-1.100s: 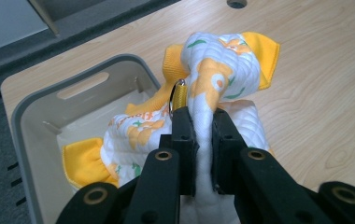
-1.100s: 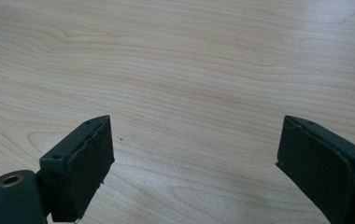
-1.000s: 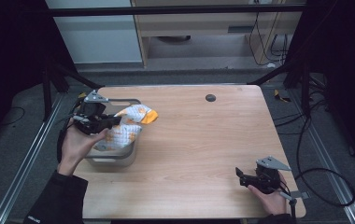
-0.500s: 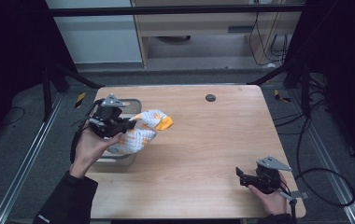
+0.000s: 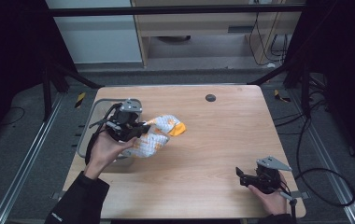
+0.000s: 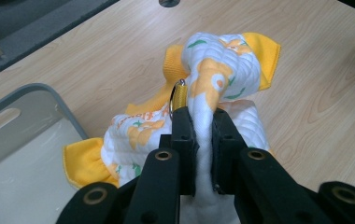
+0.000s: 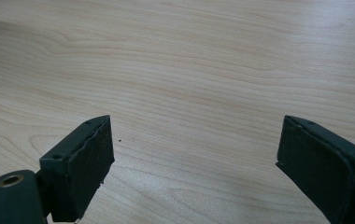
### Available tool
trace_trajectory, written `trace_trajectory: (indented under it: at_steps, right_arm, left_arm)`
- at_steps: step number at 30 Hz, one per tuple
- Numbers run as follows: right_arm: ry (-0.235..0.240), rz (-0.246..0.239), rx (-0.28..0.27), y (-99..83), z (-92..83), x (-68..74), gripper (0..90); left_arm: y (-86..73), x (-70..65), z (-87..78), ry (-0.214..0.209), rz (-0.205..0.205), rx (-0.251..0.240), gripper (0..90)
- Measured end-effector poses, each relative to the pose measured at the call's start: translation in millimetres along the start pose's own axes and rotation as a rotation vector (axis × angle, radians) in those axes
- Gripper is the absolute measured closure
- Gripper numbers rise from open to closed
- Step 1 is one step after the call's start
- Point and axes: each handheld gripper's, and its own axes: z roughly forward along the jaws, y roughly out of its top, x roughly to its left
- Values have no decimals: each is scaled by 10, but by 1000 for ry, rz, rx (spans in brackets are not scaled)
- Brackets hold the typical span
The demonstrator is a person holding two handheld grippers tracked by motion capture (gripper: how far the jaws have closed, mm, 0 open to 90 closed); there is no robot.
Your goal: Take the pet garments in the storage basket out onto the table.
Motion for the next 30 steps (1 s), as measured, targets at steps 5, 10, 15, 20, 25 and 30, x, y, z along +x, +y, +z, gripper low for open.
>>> trace_trajectory:
  at_steps: [5,10,15,20,25,30]
  right_arm:
    - [1,-1,0,1,2,1,107]
    - [2,1,0,2,-1,1,107]
    - [1,-1,0,1,1,0,107]
    - [3,4,1,3,2,9,107]
    - [0,11,-1,4,-1,5,105]
    - [-6,5,-4,0,1,-4,105]
  left_arm:
    - [17,-66,77,-14,10,2,823]
    - [46,-155,159,-30,26,5,823]
    - [49,-210,220,-40,37,3,823]
    - [38,-259,296,-56,41,9,823]
    - [34,-333,389,-75,55,18,823]
    - [38,-407,490,-97,70,30,823]
